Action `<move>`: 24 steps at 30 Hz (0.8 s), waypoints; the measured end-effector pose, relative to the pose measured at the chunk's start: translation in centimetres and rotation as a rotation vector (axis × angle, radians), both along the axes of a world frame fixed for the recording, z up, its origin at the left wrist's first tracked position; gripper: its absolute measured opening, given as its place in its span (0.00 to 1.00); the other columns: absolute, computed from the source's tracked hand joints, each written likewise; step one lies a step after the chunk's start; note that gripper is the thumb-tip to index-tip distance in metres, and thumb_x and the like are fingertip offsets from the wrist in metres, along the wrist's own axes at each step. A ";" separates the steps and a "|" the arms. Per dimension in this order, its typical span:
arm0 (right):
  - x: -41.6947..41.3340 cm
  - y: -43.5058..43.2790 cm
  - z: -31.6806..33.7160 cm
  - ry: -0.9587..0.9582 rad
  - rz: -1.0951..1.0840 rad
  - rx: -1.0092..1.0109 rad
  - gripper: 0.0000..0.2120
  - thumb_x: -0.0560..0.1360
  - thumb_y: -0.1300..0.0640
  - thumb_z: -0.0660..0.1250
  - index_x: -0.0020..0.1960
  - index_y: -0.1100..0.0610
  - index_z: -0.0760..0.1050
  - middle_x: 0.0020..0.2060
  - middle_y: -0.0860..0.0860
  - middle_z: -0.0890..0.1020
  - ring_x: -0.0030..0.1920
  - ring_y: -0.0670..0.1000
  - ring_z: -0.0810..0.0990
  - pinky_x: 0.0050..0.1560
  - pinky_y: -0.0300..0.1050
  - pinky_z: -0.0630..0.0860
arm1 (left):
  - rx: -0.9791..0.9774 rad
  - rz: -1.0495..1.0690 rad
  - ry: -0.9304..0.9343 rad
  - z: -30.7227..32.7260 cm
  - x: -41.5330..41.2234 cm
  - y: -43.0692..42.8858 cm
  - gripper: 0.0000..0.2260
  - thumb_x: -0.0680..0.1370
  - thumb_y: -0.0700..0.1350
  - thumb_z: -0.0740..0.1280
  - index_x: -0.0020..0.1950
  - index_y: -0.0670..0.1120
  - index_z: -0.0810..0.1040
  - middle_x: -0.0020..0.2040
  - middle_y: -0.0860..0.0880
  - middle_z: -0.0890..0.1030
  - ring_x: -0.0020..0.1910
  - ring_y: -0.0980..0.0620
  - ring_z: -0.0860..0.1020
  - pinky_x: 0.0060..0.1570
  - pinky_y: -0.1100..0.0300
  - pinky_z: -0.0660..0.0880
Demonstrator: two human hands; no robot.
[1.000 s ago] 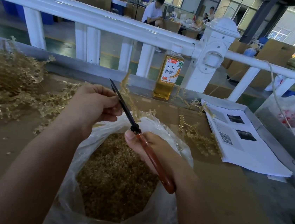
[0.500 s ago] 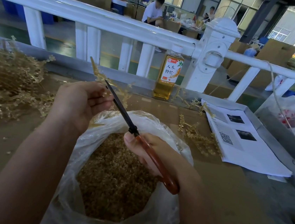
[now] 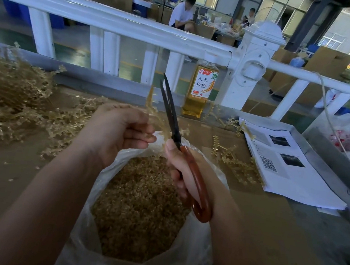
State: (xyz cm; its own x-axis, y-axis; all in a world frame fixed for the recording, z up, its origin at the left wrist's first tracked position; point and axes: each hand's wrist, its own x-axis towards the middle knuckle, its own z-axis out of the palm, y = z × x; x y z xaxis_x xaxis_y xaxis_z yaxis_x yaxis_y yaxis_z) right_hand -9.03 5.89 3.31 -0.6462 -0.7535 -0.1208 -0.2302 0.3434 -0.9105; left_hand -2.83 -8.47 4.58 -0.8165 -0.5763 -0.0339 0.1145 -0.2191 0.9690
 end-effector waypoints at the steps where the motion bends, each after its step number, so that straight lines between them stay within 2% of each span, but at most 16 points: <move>1: 0.0 -0.1 0.0 -0.011 -0.006 0.004 0.26 0.63 0.31 0.54 0.36 0.56 0.68 0.24 0.48 0.69 0.18 0.41 0.66 0.28 0.38 0.64 | -0.011 -0.049 -0.017 0.1 0.0 0.2 0.11 0.73 0.32 0.61 0.32 0.39 0.76 0.25 0.46 0.80 0.23 0.51 0.79 0.22 0.65 0.74; 4: 0.0 -0.3 -0.2 -0.042 -0.035 -0.011 0.22 0.71 0.35 0.57 0.37 0.55 0.70 0.24 0.48 0.70 0.18 0.41 0.67 0.27 0.37 0.64 | -0.073 -0.190 -0.085 -0.1 0.1 0.9 0.17 0.70 0.29 0.60 0.23 0.42 0.77 0.25 0.45 0.79 0.22 0.52 0.77 0.23 0.65 0.74; 7: 0.0 -0.3 -0.1 -0.067 -0.108 -0.032 0.15 0.76 0.40 0.58 0.40 0.50 0.73 0.23 0.46 0.70 0.18 0.41 0.67 0.27 0.38 0.64 | -0.138 -0.229 -0.111 -0.1 -0.1 1.5 0.12 0.69 0.29 0.62 0.28 0.40 0.75 0.26 0.44 0.77 0.24 0.50 0.77 0.25 0.63 0.75; 11: -0.4 -0.4 0.0 -0.099 -0.243 -0.116 0.16 0.77 0.46 0.61 0.33 0.51 0.69 0.21 0.46 0.69 0.21 0.44 0.66 0.28 0.43 0.64 | -0.177 -0.262 -0.132 -0.2 -0.3 1.9 0.10 0.71 0.30 0.61 0.31 0.39 0.73 0.27 0.43 0.79 0.25 0.48 0.79 0.24 0.63 0.75; 14: -1.1 -0.6 -0.3 -0.039 -0.326 -0.102 0.15 0.77 0.49 0.63 0.33 0.53 0.67 0.25 0.47 0.70 0.25 0.47 0.67 0.32 0.44 0.64 | -0.201 -0.296 -0.156 -0.3 -0.4 1.9 0.11 0.71 0.30 0.61 0.30 0.40 0.74 0.28 0.43 0.80 0.25 0.48 0.80 0.24 0.63 0.76; 18: -1.4 -0.8 -0.7 0.026 -0.374 -0.104 0.09 0.72 0.51 0.68 0.41 0.54 0.71 0.31 0.49 0.74 0.29 0.47 0.70 0.32 0.42 0.65 | -0.238 -0.296 -0.181 -0.6 -0.3 1.8 0.09 0.70 0.28 0.60 0.36 0.40 0.74 0.27 0.43 0.80 0.26 0.48 0.80 0.24 0.62 0.76; 22: -0.9 -0.5 -1.0 0.008 -0.382 -0.273 0.13 0.68 0.59 0.74 0.43 0.50 0.70 0.37 0.46 0.79 0.35 0.44 0.78 0.35 0.39 0.72 | -0.237 -0.262 -0.171 -0.7 -0.5 2.0 0.09 0.73 0.32 0.62 0.35 0.41 0.74 0.26 0.44 0.79 0.24 0.48 0.79 0.23 0.63 0.75; 24: -0.9 -0.3 -0.9 -0.003 -0.352 -0.316 0.13 0.69 0.62 0.73 0.42 0.49 0.70 0.36 0.46 0.79 0.32 0.43 0.77 0.33 0.39 0.71 | -0.243 -0.285 -0.169 -0.7 -0.5 2.1 0.08 0.76 0.35 0.63 0.37 0.41 0.74 0.27 0.44 0.80 0.26 0.49 0.80 0.24 0.62 0.76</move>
